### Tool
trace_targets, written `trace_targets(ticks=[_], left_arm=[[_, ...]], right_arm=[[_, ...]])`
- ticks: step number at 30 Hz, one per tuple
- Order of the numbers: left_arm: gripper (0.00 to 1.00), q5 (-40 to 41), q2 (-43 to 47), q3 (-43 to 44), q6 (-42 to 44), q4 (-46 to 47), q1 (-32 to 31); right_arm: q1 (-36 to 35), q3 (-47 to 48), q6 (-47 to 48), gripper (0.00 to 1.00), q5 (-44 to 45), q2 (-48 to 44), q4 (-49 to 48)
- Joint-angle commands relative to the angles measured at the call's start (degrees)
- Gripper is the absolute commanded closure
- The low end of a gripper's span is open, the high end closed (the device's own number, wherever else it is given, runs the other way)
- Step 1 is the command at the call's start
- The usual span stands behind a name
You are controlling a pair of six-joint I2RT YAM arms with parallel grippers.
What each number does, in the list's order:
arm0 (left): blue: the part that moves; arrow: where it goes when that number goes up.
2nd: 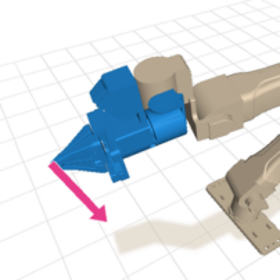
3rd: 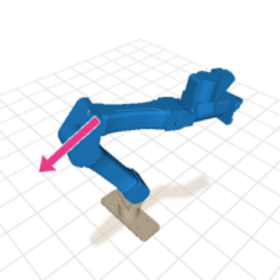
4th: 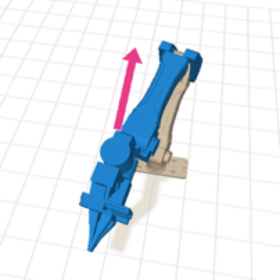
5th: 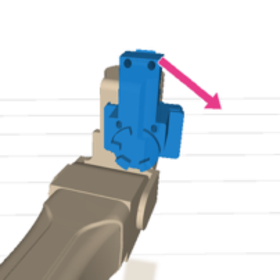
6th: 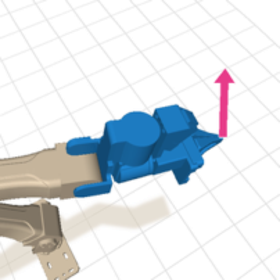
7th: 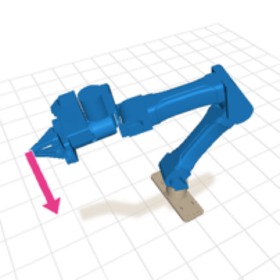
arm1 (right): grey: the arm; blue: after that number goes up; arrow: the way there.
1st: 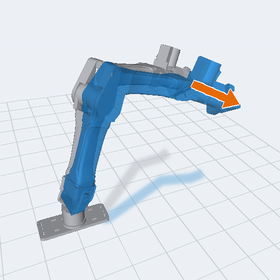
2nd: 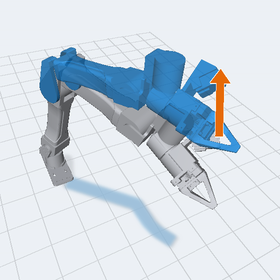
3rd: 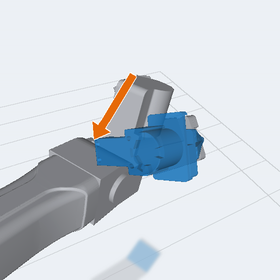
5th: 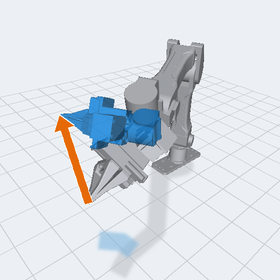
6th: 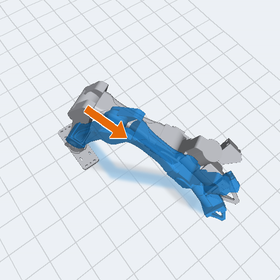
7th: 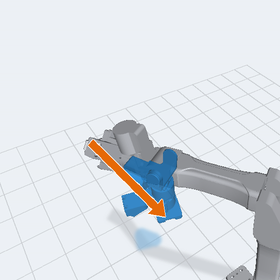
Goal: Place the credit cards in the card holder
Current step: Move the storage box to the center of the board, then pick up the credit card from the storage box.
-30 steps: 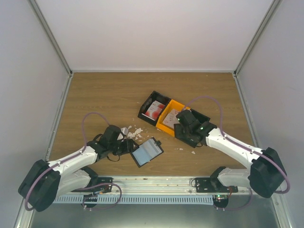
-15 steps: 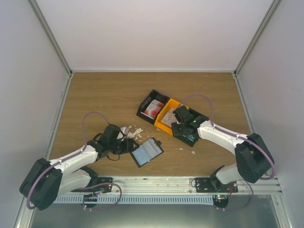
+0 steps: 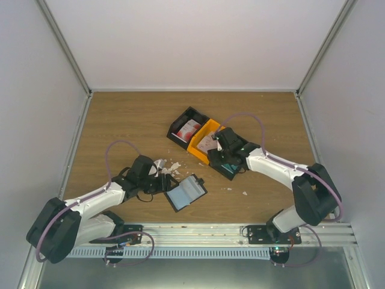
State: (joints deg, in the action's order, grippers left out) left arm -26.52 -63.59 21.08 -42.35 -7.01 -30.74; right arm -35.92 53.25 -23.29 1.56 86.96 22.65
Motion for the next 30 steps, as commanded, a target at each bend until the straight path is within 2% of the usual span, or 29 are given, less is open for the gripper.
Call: trace_targets(ticks=[1, 6, 13, 23, 30], left_arm=[[0.36, -3.10, -1.62, 2.86, 1.61, 4.79, 0.27], [0.35, -5.11, -5.35, 4.96, 1.84, 6.24, 0.19], [0.35, -5.79, -7.16, 4.40, 0.81, 9.37, 0.24], [0.35, -6.38, -8.19, 4.52, 1.48, 9.42, 0.24], [0.35, -6.39, -8.56, 5.98, 2.70, 8.40, 0.24]], right_arm=[[0.41, -3.38, 2.68, 0.31, 1.92, -4.96, 1.75], [0.09, -6.08, 4.74, 0.29, -0.89, -6.88, 2.79], [-1.49, -5.10, 5.06, 0.31, 0.32, -2.06, 4.46], [-1.60, -4.59, 7.12, 0.32, -5.26, -0.24, 4.35], [-1.60, -0.70, 9.50, 0.35, -5.75, 4.47, 8.23]])
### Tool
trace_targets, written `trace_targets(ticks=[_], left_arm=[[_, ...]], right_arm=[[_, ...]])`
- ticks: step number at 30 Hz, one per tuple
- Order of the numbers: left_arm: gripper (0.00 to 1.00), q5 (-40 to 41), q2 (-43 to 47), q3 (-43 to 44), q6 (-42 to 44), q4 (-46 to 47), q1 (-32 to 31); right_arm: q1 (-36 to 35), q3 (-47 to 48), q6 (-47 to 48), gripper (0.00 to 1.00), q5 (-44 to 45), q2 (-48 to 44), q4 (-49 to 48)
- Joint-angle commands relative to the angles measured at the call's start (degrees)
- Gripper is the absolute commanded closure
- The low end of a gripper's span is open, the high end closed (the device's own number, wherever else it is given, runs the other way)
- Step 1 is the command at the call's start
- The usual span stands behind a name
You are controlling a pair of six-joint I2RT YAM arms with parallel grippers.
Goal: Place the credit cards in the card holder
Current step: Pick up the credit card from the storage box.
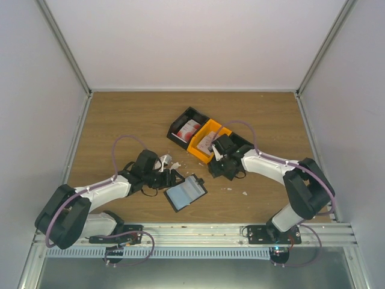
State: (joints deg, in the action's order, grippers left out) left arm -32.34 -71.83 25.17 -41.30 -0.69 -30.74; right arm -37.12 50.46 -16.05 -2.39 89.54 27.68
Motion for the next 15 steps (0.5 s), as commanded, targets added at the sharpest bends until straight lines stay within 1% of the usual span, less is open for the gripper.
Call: trace_targets(ticks=[1, 8, 15], left_arm=[[0.35, -0.59, -0.32, 1.90, 1.67, 2.09, 0.19], [0.35, -0.54, -0.40, 1.63, 2.03, 2.12, 0.20], [0.35, -0.44, -0.59, 1.54, 2.05, 1.83, 0.24]], right_arm=[[-0.40, 2.18, 2.61, 0.35, -2.38, 1.95, 3.50], [-0.49, 2.35, 3.58, 0.38, -6.54, -0.88, 5.01], [-0.48, 2.65, 3.31, 0.45, -7.22, -2.13, 6.14]])
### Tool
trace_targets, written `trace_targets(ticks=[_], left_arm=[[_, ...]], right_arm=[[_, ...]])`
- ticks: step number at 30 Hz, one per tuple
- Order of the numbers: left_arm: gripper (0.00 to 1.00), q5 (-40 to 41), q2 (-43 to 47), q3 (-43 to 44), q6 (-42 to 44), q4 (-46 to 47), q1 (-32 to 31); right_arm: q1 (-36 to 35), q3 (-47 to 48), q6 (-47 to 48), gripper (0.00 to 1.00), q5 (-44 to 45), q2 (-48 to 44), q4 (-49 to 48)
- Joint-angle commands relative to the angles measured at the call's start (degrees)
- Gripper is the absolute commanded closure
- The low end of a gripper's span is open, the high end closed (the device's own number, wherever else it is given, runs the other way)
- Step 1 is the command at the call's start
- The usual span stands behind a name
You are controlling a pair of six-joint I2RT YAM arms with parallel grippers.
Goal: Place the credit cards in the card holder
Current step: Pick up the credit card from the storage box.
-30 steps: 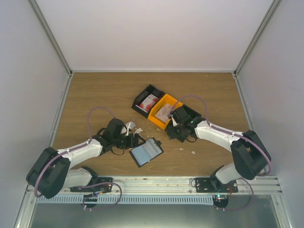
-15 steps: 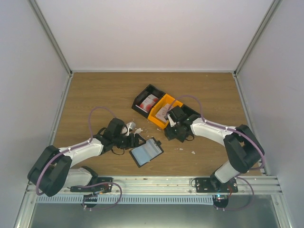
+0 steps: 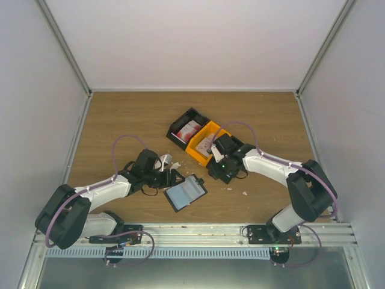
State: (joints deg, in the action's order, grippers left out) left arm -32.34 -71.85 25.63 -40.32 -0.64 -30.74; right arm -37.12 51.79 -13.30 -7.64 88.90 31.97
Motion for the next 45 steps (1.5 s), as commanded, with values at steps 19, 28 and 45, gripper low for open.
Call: trace_targets(ticks=[19, 28, 45], left_arm=[[0.36, -0.21, -0.94, 0.96, 0.61, 1.71, 0.23], [0.35, -0.41, -1.77, 1.09, 0.68, 2.06, 0.24], [0.35, -0.48, -2.22, 0.59, 0.16, 2.38, 0.22]], right_arm=[[-0.50, 1.25, 0.19, 0.63, -2.98, -3.23, 2.82], [-0.53, 1.15, 0.21, 0.72, -3.67, -3.93, 3.21], [-0.49, 0.58, 0.41, 0.76, -5.41, -5.66, 2.76]])
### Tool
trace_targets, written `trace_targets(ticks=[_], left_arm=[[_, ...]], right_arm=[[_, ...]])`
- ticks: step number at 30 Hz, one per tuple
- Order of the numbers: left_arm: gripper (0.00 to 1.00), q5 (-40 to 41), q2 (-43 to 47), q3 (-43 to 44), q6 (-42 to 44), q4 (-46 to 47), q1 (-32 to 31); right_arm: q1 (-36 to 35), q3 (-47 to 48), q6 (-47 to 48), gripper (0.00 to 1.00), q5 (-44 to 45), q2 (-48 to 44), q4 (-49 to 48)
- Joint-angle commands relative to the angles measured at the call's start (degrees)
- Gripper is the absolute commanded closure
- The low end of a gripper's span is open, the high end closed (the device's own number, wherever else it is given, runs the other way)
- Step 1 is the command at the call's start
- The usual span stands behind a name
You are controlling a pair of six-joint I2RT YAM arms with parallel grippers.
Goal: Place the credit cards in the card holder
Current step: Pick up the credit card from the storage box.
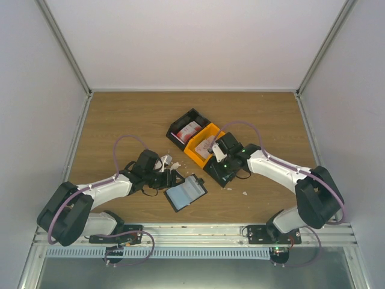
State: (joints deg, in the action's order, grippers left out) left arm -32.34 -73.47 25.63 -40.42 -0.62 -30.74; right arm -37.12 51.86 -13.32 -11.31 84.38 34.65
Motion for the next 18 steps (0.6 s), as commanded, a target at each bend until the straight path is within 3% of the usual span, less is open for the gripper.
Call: trace_targets(ticks=[1, 18], left_arm=[[0.35, -0.48, -0.62, 0.57, 0.26, 2.38, 0.21], [0.35, -0.51, -0.60, -0.05, 0.24, 2.74, 0.16]], right_arm=[[-0.48, 0.53, 0.47, 0.77, -1.63, -1.01, 0.14], [-0.45, 0.58, -0.18, 0.98, -0.81, -1.57, -0.10]])
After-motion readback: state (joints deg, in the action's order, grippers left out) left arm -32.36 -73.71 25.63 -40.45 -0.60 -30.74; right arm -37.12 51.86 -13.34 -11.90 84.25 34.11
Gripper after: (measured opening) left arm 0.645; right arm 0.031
